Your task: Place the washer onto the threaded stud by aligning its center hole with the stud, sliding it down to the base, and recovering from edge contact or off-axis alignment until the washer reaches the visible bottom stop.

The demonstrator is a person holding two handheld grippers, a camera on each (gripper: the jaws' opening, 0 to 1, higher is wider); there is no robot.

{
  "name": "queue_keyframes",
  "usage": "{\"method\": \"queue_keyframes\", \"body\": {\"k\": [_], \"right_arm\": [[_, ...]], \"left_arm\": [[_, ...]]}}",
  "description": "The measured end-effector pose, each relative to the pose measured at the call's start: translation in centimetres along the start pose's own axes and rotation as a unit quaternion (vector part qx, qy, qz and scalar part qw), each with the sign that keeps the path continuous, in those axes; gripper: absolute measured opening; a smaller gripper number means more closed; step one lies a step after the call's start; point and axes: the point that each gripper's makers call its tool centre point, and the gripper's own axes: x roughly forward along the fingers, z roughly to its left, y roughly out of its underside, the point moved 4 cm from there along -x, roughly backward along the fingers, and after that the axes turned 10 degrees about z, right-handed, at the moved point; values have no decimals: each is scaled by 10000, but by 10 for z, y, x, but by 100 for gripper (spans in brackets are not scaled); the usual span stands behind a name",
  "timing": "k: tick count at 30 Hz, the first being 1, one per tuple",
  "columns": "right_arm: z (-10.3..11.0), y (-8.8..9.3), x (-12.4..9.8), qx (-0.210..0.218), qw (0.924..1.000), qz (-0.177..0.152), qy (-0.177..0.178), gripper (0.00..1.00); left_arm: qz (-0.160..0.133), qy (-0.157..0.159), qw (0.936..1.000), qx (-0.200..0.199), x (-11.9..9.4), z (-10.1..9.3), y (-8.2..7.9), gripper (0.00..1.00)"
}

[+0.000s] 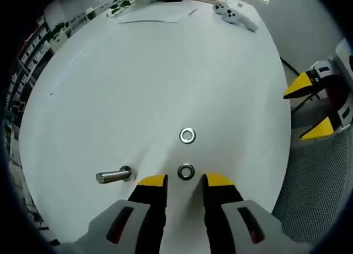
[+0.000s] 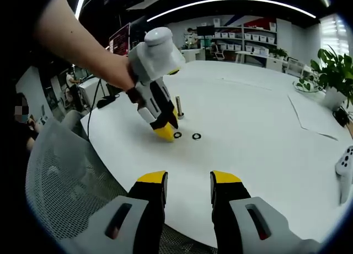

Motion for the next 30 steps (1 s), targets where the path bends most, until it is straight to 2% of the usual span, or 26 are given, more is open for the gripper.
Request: {"method": "queue_keyframes", "body": {"k": [4,7,11,18,20,22,24,26,30], "right_arm": [[0,0,0,1,10000,-5,-4,34],[0,0,0,-3,10000,-4,-6,34],[0,0,0,-5,10000,-11,-9,34],[1,0,0,-21,10000,-16,-22,34],[1,0,0,-19,10000,-9,-16,34],[1,0,0,-18,10000,3,-21,34],[1,0,0,-28,10000,1,-30,34],[1,0,0,-23,10000,11,-31,34],[2,0,0,-21,10000,3,-33,34]], "left_arm": [[-61,-43,10000,49,0,0,-4,23],[-8,-287,9985,457,0,1,-4,21],[-22,-176,9993,342,0,1,-5,20],[61,-175,9989,436,0,-2,-6,18],[99,-130,9992,353,0,0,-6,14],[181,-41,9989,435,0,0,-6,10],[227,-33,9988,435,0,-1,-5,10],[262,-129,9976,623,0,-3,-5,10],[305,-209,9971,666,1,-4,-5,10]]}}
